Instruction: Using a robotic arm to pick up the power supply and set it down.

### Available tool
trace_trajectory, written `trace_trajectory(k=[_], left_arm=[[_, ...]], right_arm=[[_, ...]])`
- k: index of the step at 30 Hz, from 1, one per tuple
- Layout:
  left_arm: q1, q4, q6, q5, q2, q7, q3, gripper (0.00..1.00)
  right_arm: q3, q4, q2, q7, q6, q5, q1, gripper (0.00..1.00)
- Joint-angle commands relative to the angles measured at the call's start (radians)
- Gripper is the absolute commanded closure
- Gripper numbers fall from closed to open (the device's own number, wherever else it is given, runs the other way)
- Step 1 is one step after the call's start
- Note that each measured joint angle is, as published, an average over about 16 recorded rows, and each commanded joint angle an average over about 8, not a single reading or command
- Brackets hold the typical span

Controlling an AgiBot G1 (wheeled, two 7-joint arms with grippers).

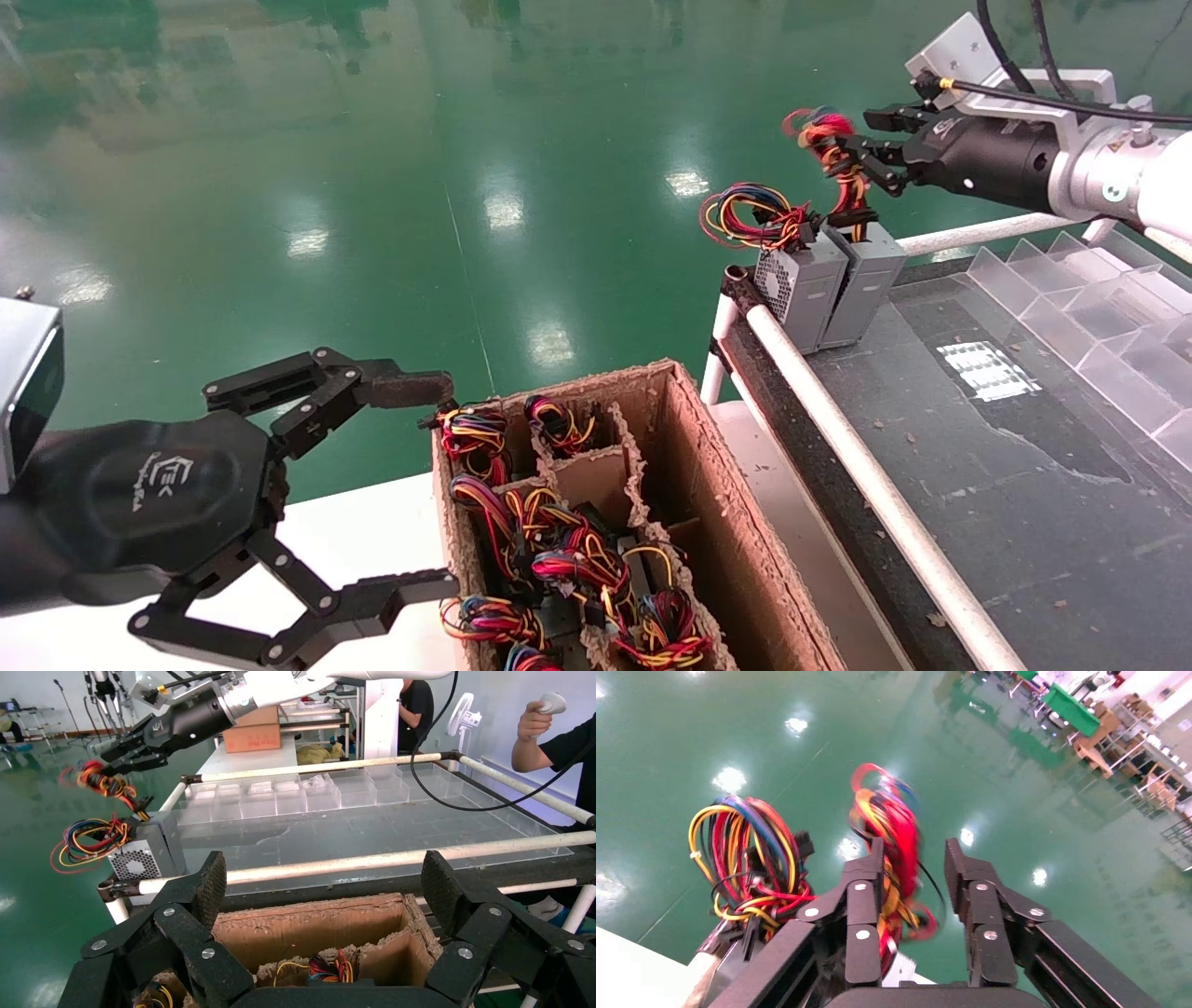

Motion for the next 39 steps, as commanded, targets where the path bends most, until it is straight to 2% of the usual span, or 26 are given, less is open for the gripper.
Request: trace_trajectory(k=[1,13,17,39], left_arm=[[0.000,0.000,0.000,0.000,0.000,0.000,0.000,0.00],[0.000,0.000,0.000,0.000,0.000,0.000,0.000,0.00],[0.000,0.000,0.000,0.000,0.000,0.000,0.000,0.00],[0.000,0.001,0.000,0.000,0.000,0.000,0.000,0.00]], right_arm=[[0.001,-0.002,0.003,0.001,-0.003,0.002,-0.003,0.00],[0.068,-0.005,0.063,0.069,-0.087,0.098,0.003,0.00],[0.089,0.028,0.088,0.085,-0.108,0.133,-0.019,0.00],[0.163,0.490,0.252,0.249,-0.317,0.303,-0.319,0.00]])
